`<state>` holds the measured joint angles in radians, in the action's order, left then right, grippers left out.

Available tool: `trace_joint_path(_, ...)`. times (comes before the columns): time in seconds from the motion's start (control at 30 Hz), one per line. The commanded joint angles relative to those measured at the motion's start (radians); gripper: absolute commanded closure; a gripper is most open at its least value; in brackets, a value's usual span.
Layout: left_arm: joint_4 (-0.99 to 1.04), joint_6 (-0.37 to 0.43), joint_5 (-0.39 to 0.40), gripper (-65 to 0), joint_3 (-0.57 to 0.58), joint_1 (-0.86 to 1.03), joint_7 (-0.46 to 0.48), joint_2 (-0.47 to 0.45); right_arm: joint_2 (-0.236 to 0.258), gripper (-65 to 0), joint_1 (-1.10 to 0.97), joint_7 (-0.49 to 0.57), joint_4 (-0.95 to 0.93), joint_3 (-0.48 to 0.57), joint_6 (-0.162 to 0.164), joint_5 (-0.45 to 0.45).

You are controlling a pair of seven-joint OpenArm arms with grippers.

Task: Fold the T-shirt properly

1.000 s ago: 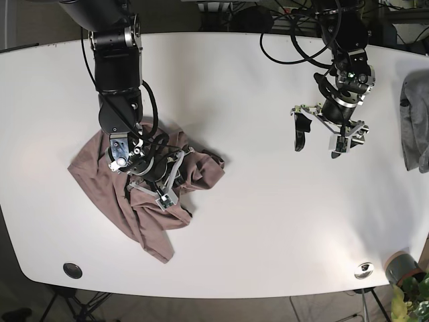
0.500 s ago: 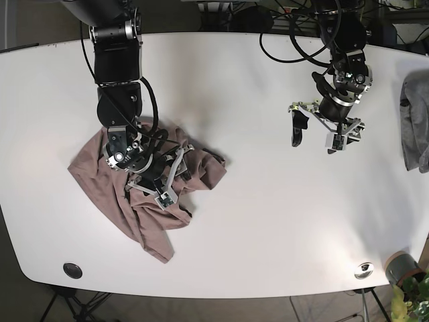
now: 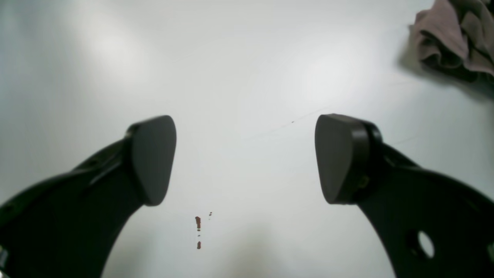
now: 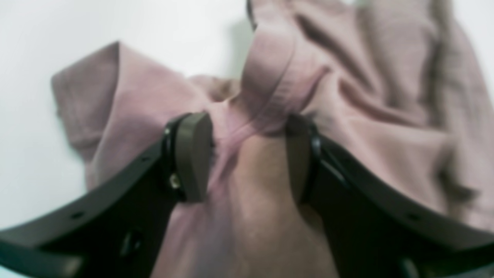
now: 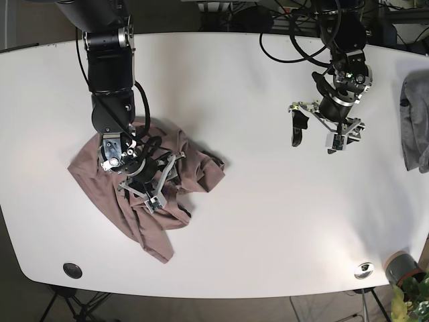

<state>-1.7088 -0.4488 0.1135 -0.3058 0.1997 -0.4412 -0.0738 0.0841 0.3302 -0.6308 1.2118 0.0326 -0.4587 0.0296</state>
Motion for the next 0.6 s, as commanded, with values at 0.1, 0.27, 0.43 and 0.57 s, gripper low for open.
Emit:
trace_joint_path(0.1, -0.015, 0.000, 0.013, -51.7, -0.002, -0.007, 0.026, -0.007, 0.007, -30.6, 0.022, 0.016, 0.035, -0.003, 0.004, 0.006)
trace_joint_path(0.27, -0.012, 0.000, 0.013, -51.7, -0.002, -0.004, 0.026, -0.007, -0.025, -30.6, -0.016, -0.022, 0.121, -0.003, 0.004, 0.003)
trace_joint_path(0.43, 0.013, 0.000, 0.013, -51.7, -0.002, -0.010, 0.026, -0.007, -0.042, -30.6, -0.016, -0.014, 0.087, -0.001, 0.004, -0.003)
trace_joint_path(0.57, 0.010, 0.000, 0.013, -51.7, -0.002, -0.010, 0.026, -0.007, -0.042, -30.4, -0.010, 0.030, 0.027, -0.003, 0.004, -0.003)
